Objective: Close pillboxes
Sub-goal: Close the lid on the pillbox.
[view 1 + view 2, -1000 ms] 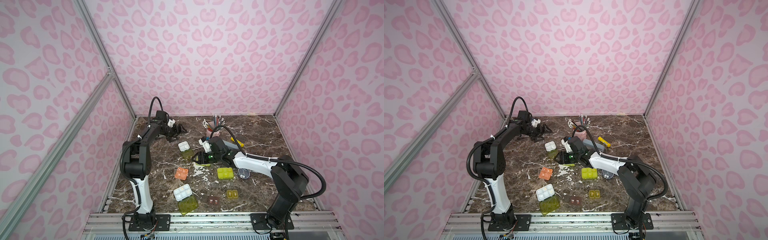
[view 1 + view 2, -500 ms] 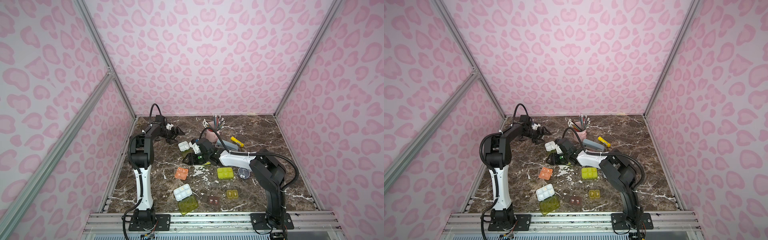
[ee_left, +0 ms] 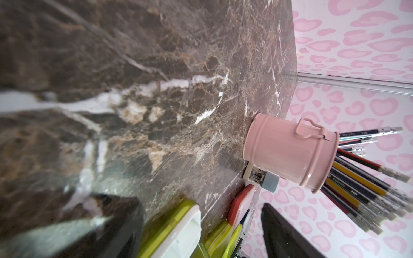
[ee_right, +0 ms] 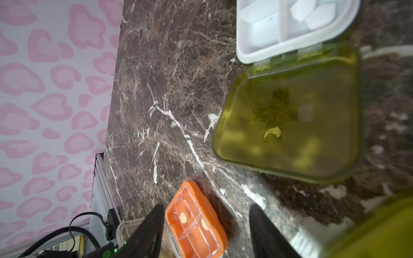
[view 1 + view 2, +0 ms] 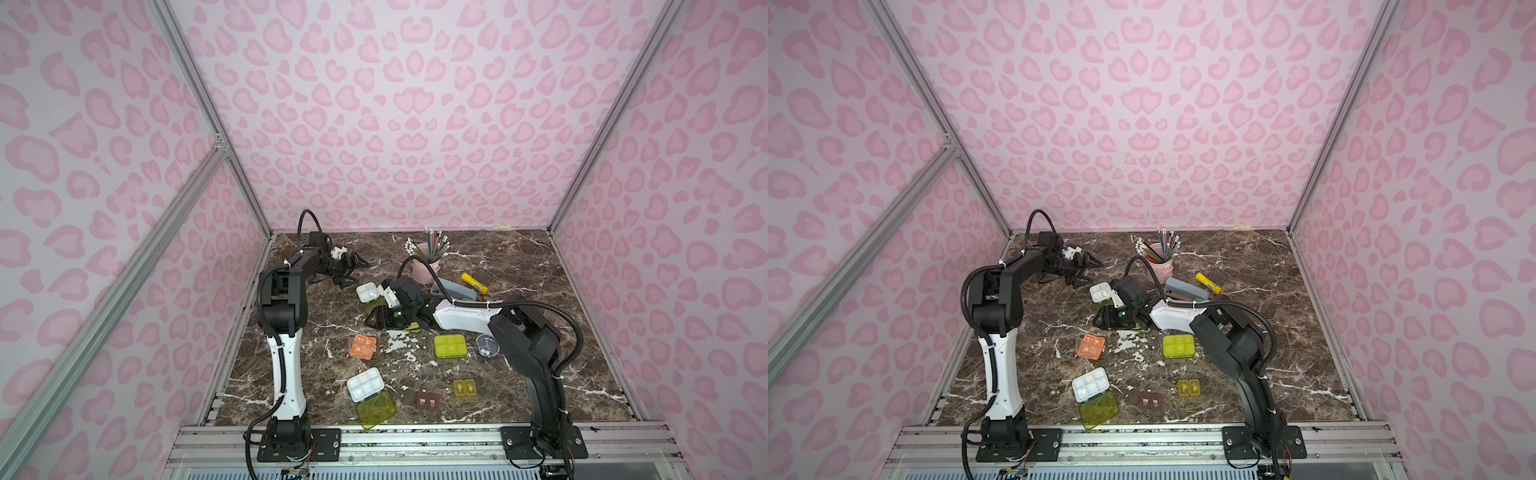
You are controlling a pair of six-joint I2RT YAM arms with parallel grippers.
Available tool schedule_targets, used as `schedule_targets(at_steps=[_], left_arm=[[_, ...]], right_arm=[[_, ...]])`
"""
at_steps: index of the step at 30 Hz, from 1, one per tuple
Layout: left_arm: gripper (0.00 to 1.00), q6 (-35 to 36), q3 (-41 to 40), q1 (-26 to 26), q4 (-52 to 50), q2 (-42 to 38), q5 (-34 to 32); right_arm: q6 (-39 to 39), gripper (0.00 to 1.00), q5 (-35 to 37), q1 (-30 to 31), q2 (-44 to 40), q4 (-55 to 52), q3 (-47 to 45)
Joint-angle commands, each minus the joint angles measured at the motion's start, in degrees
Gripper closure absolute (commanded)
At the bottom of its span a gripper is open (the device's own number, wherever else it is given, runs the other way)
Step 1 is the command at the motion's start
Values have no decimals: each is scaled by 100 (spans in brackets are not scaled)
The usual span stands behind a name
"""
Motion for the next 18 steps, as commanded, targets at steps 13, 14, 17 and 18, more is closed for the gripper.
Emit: schedule_targets(at_steps=[13, 14, 17, 18], left_arm=[[16, 75, -153, -270, -136, 50, -179], [15, 75, -163, -290, -132, 39, -172], [16, 92, -192, -375, -145, -3, -170], [16, 113, -207, -402, -168, -20, -170]], right_arm=[[-56, 38, 115, -174, 281, 136, 164], [-69, 38, 122, -170, 292, 123, 332], [-89, 38, 133, -190, 353, 86, 473], [-95, 38, 133, -194, 374, 76, 497]])
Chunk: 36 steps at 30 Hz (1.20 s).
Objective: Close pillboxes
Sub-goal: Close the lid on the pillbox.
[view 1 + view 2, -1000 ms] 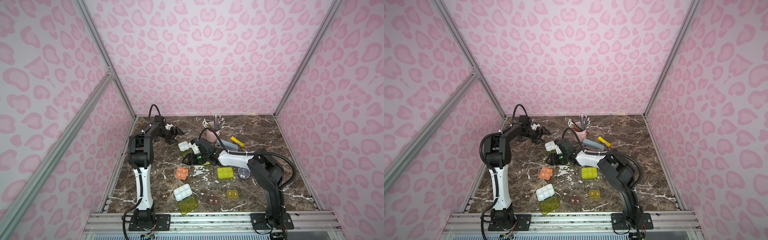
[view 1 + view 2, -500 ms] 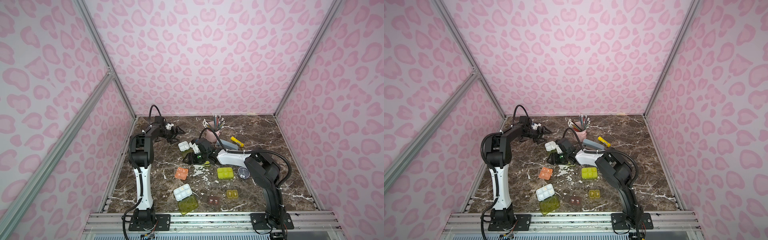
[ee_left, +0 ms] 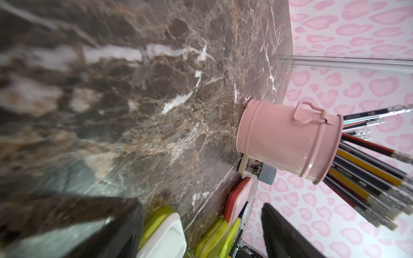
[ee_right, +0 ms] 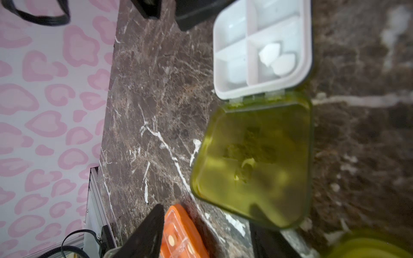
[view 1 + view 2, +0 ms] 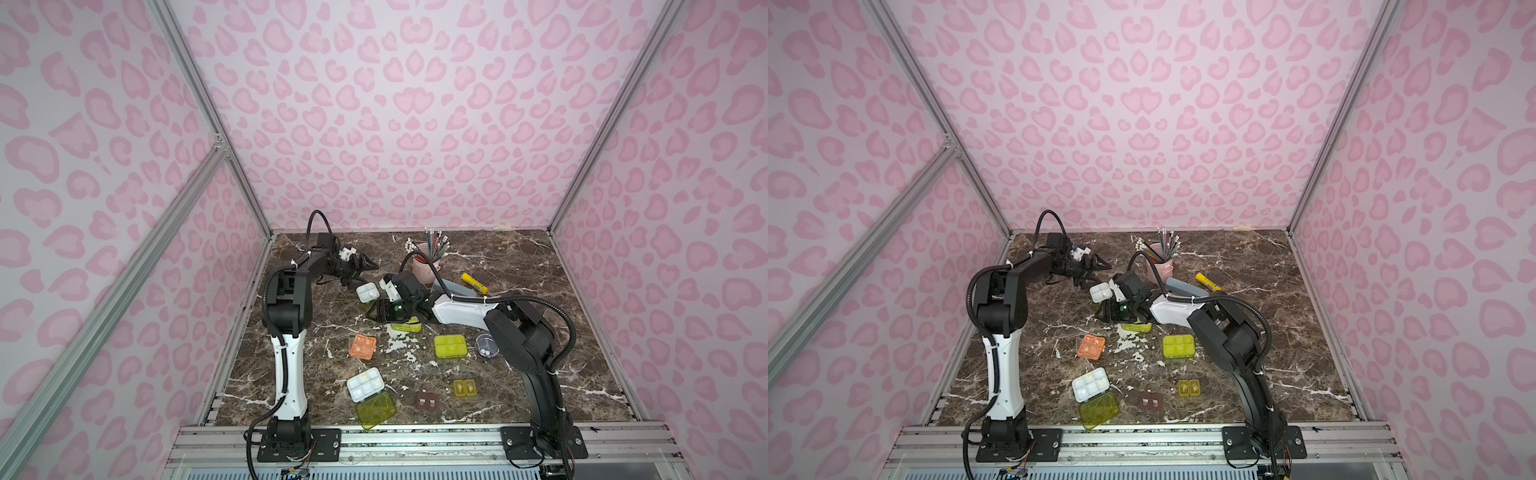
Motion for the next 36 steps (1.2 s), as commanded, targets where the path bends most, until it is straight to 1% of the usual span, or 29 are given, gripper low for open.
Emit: schedule_targets(at_steps=[1, 7, 15, 23, 36], left_arm=[[16, 116, -102, -93, -375, -32, -355], [15, 161, -395, -198, -322, -264, -391], [15, 177, -737, -304, -242, -447, -366], [15, 187, -760, -357, -242, -456, -371], [15, 178, -749, -356, -234, -472, -399]], right_arm=[[-47, 38, 74, -27, 104, 75, 106], [-56, 38, 65, -39, 208, 75, 232], [-52, 38, 56, -37, 136, 119, 206], [-69, 38, 88, -37, 26, 60, 218], [-172, 38, 112, -63, 92, -110, 382]])
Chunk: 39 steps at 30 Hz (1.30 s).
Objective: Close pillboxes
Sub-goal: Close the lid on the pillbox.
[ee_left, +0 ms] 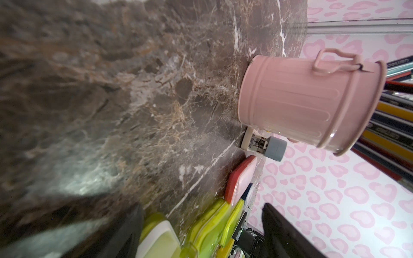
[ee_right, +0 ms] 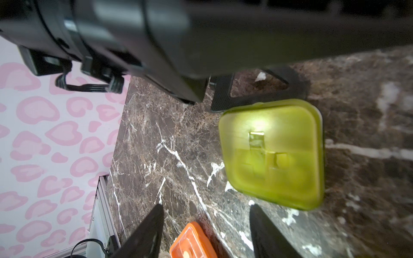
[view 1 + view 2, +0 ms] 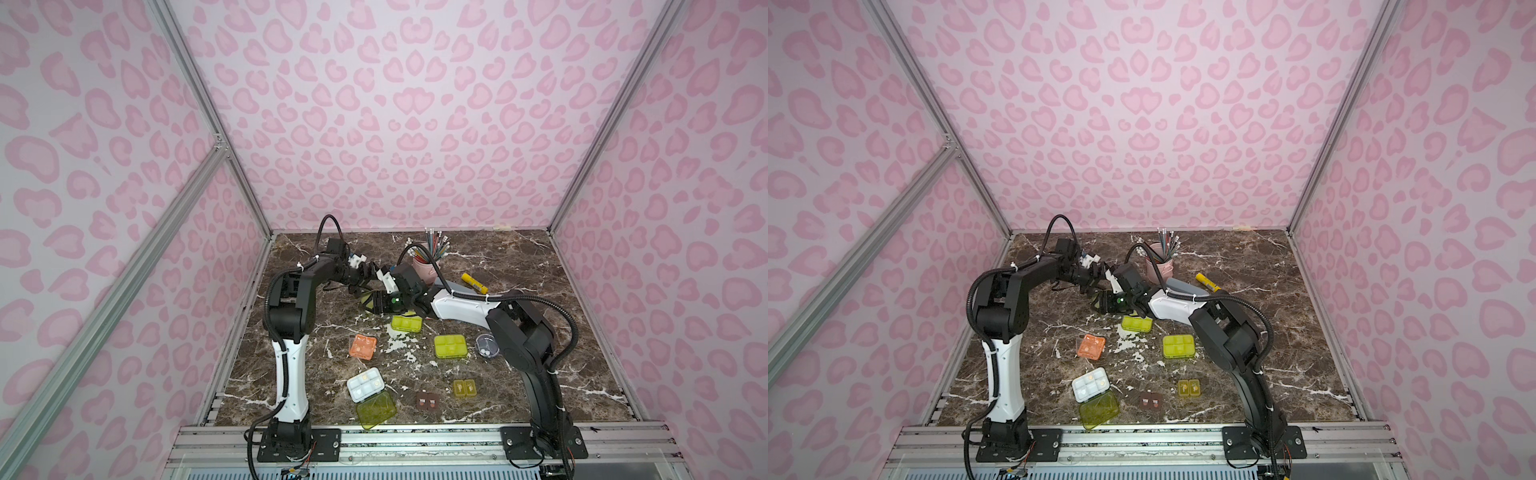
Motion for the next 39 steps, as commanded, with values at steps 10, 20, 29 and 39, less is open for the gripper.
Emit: schedule_targets(at_steps=[10, 20, 29, 39], left_arm=[[9, -4, -249, 364, -244, -1070, -1122], [1, -69, -1270, 544, -490, -1997, -1140], [0, -126, -2264, 540, -267, -2605, -834], [15, -201, -2498, 524, 102, -2242, -608]], right_arm=[[-370, 37, 218, -50, -188, -346, 2], [-598, 37, 144, -314, -330, -523, -206], [-836, 36, -325, -598, -156, -594, -144], [-736, 38, -500, -621, 55, -514, -34]])
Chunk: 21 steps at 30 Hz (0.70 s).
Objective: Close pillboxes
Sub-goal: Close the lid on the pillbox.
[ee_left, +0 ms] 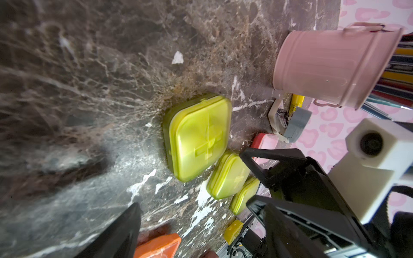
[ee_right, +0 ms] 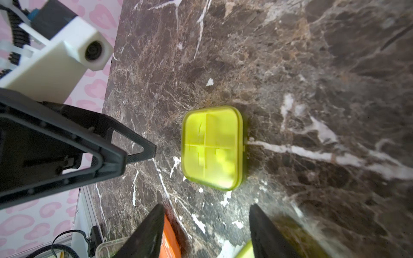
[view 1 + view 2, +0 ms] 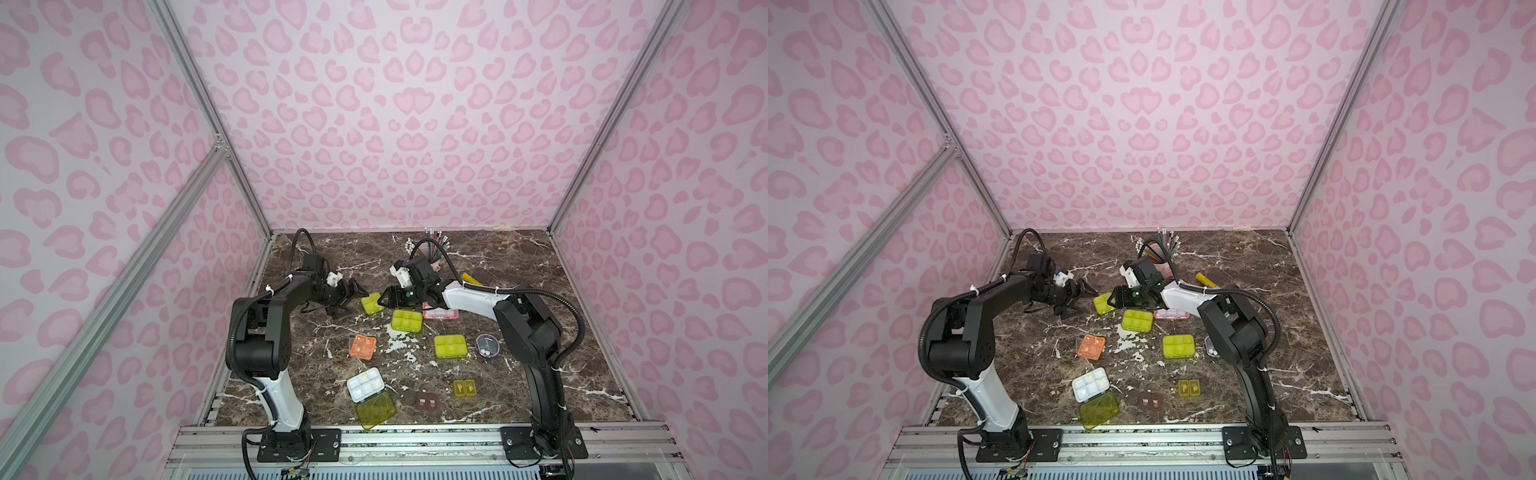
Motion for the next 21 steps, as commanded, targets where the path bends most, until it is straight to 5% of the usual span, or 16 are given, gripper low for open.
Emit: schedule_targets(at_steps=[1, 21], left_arm=[[15, 26, 32, -14, 222, 120, 201], [33, 382, 464, -13, 6, 807, -59]], right_arm=[[31, 39, -93, -1, 100, 82, 17], [494, 44, -214, 103, 434, 596, 13]])
